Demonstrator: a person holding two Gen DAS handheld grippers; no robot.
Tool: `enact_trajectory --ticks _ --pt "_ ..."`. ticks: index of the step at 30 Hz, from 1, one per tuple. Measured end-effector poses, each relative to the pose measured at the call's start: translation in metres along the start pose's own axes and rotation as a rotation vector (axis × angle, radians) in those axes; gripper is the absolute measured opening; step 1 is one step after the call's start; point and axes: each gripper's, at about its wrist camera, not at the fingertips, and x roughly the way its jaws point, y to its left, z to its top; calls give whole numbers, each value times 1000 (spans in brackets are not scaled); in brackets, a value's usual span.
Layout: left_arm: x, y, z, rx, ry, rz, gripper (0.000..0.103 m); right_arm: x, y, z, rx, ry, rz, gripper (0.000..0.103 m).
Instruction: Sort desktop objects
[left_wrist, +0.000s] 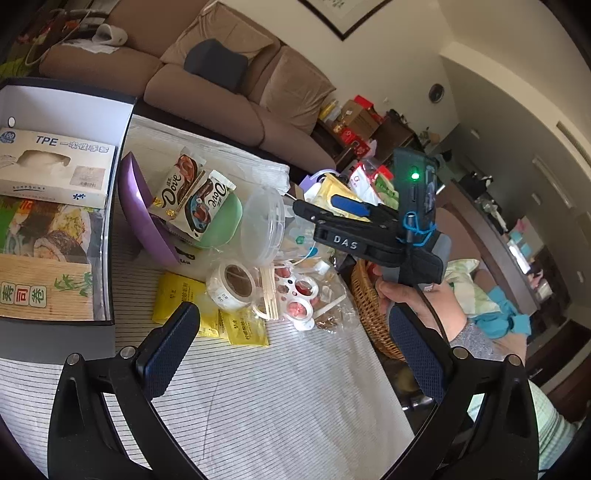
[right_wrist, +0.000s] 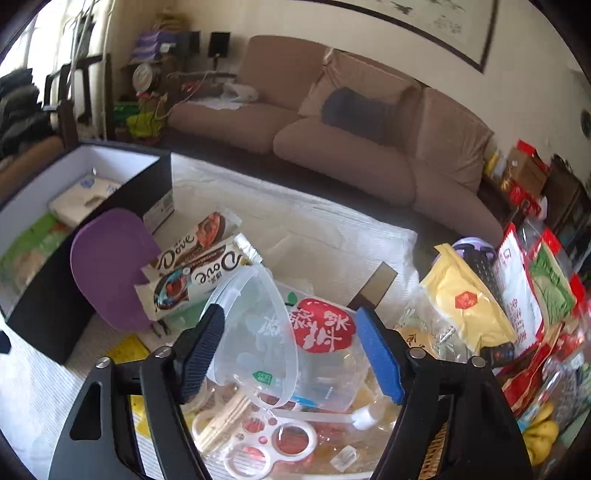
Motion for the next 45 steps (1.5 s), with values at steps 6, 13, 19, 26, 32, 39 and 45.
enact_trajectory --ticks 6,13,19,26,32,39,45 --pt "2 -1 0 13 4 18 103 17 1 -7 17 61 40 8" --pt "13 -11 4 81 -4 58 103 -5 -3 -11 93 62 142 6" --pt "66 -24 23 182 42 163 103 -47 -13 -24 152 25 222 6" --pt "103 -50 24 261 109 162 103 -87 -34 -35 228 -41 329 6" --pt "112 -56 18 218 133 158 103 -109 -57 -41 317 -75 358 7" --pt "125 -74 8 96 112 103 103 -110 -78 -100 435 -49 327 10" --pt "153 -73 7 37 174 197 32 -119 -85 -133 485 -40 318 11"
